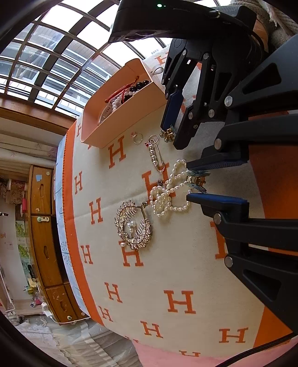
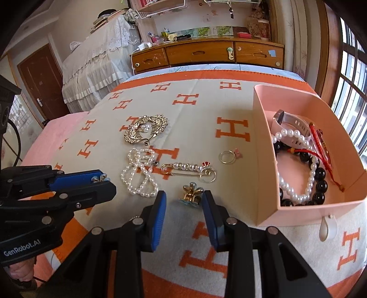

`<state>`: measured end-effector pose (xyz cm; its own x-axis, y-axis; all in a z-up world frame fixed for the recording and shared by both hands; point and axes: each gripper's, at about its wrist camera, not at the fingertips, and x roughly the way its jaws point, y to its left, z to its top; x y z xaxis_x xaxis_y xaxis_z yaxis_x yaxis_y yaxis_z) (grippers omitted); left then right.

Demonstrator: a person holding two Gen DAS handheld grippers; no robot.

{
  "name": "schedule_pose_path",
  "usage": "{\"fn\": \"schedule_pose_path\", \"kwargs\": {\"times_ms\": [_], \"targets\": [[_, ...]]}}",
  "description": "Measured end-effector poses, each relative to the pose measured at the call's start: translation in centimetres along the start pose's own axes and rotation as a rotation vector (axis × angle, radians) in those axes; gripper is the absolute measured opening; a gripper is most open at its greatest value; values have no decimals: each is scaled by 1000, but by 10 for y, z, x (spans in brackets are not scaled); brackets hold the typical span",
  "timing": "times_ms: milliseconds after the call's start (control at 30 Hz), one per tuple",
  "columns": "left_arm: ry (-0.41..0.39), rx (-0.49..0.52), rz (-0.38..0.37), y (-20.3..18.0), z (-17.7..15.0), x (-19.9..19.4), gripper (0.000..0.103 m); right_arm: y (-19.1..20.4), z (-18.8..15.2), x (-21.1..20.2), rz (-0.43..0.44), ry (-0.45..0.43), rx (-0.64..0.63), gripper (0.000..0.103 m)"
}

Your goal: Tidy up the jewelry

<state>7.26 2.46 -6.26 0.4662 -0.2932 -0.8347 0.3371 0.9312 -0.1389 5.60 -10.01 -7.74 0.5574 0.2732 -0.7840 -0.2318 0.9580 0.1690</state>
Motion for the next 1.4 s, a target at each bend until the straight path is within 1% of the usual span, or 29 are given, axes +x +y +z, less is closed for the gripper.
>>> {"fn": "schedule_pose_path", "kwargs": {"times_ms": [33, 67, 100, 200, 367, 467, 633, 767, 933, 1100, 1200, 1300, 1400], "targets": [[-1, -2, -1, 1, 0, 0, 18, 2, 0, 1, -17, -3, -16, 30], [-2, -3, -1, 1, 0, 0, 18, 4, 0, 1, -36, -6, -31, 24], [-2, -5, -1, 2, -1, 0, 18, 5, -1, 2, -48, -9, -39, 21], [-2, -12, 2, 3, -1, -1, 18, 0, -1, 1, -28, -11, -21, 20], [-5, -4, 1, 0, 3, -7, 18, -11, -3, -5, 62, 5, 33, 20], [-18, 17, -3, -8, 10, -16, 18, -11, -5, -12, 92, -6, 46, 20], [-43, 74, 0, -30, 28, -27, 18, -19, -2, -39, 132, -77, 60, 20], [-68, 122, -8, -54, 47, -33, 18, -34, 3, -63, 140, -144, 91, 20], [-102, 193, -29, -90, 74, -35, 18, -61, 12, -86, 101, -216, 131, 20], [-137, 256, -45, -123, 110, -27, 18, -93, 25, -103, 10, -271, 180, 20], [-151, 267, -56, -139, 135, -17, 18, -112, 34, -108, -43, -286, 218, 20], [-155, 262, -63, -150, 158, -2, 18, -126, 41, -111, -78, -297, 233, 20], [-127, 237, -78, -153, 174, 18, 18, -132, 45, -112, -99, -300, 234, 21]]}}
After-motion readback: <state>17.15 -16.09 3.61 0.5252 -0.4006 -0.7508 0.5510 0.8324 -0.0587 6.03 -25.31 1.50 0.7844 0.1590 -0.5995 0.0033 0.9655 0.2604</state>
